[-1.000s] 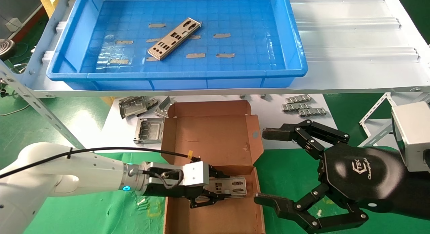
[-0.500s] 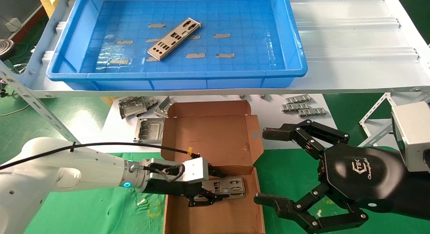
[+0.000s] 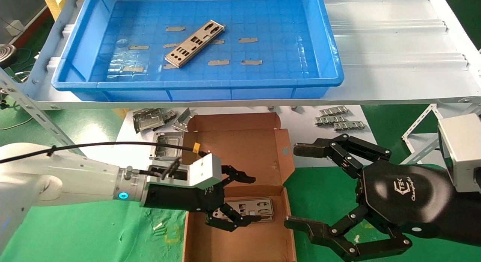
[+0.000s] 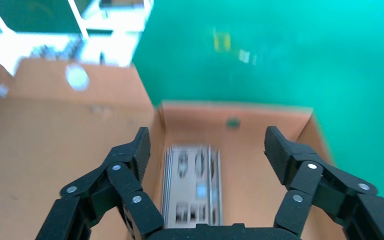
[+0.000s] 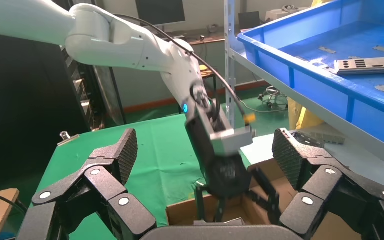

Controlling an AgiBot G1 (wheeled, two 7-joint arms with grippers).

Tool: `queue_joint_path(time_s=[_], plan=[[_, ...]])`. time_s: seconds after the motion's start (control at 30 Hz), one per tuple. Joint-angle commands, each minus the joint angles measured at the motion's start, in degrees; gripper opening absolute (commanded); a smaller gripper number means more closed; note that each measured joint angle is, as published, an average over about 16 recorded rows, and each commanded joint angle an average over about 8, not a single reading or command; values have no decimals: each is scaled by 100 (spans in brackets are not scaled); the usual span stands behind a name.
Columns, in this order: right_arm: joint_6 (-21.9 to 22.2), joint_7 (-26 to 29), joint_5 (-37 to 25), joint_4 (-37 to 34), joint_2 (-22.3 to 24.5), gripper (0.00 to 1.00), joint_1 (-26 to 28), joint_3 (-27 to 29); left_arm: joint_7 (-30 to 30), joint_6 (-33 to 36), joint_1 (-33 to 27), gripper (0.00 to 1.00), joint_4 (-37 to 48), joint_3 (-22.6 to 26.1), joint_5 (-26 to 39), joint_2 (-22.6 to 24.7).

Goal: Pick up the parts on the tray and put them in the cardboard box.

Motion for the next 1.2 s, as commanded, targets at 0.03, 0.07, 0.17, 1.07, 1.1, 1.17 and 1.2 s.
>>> queue_joint_path(time_s=[0.03, 0.07, 0.17, 1.07, 1.1, 1.17, 1.2], plan=[[0, 0, 0, 0, 0, 100, 0, 0, -125, 273, -33, 100, 50, -84, -144, -76], [0, 0, 0, 0, 0, 100, 0, 0, -169, 368, -32, 100, 68, -128, -217, -110], [0, 0, 0, 0, 0, 100, -1, 0, -246, 553, -14, 100, 105, -224, -377, -186], [1, 0, 0, -1, 0, 100, -1, 0, -1018, 427, 614, 100, -1395, -782, -812, -999], [1, 0, 0, -1, 0, 100, -1, 0, -1074, 418, 658, 100, -1503, -822, -843, -1058], [1, 0, 0, -1, 0, 100, -1, 0, -1191, 400, 750, 100, -1729, -905, -908, -1180], [1, 0, 0, -1, 0, 100, -1, 0, -1247, 391, 794, 100, -1837, -946, -939, -1238]])
